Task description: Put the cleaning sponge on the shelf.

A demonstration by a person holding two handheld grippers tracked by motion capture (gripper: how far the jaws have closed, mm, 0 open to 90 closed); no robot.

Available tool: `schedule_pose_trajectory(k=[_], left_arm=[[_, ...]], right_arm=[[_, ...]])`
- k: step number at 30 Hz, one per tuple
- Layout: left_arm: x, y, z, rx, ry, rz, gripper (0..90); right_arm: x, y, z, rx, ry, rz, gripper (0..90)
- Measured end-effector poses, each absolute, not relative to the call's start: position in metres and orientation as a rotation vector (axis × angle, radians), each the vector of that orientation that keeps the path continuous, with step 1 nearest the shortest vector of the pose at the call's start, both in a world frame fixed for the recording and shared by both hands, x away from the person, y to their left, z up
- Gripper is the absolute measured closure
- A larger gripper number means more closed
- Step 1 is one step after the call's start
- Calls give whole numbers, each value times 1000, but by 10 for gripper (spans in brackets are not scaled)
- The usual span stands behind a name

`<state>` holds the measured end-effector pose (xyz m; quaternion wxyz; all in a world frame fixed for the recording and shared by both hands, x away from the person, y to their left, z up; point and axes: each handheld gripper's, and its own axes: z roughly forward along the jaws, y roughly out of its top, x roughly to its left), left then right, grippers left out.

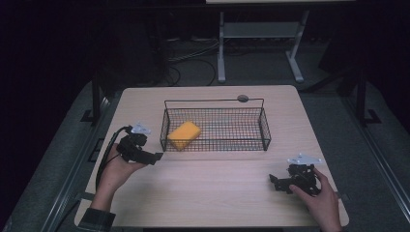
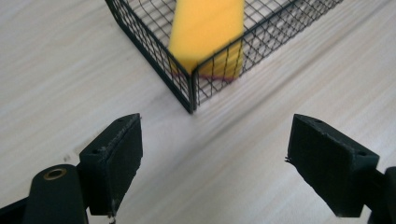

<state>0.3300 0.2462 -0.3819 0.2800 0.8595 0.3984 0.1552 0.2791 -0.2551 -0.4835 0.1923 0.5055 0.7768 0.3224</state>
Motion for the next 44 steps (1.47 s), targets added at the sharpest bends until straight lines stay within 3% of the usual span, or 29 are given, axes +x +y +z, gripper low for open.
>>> schedule_pose_trajectory(k=[26,44], left_arm=[[277,271,-444,2263,1127,443,129],[269,278,-463,2251,1149,415,127]], right_arm=[[279,-255,-484,1416,2181,906,0],[279,-255,-483,1419,2181,906,0]])
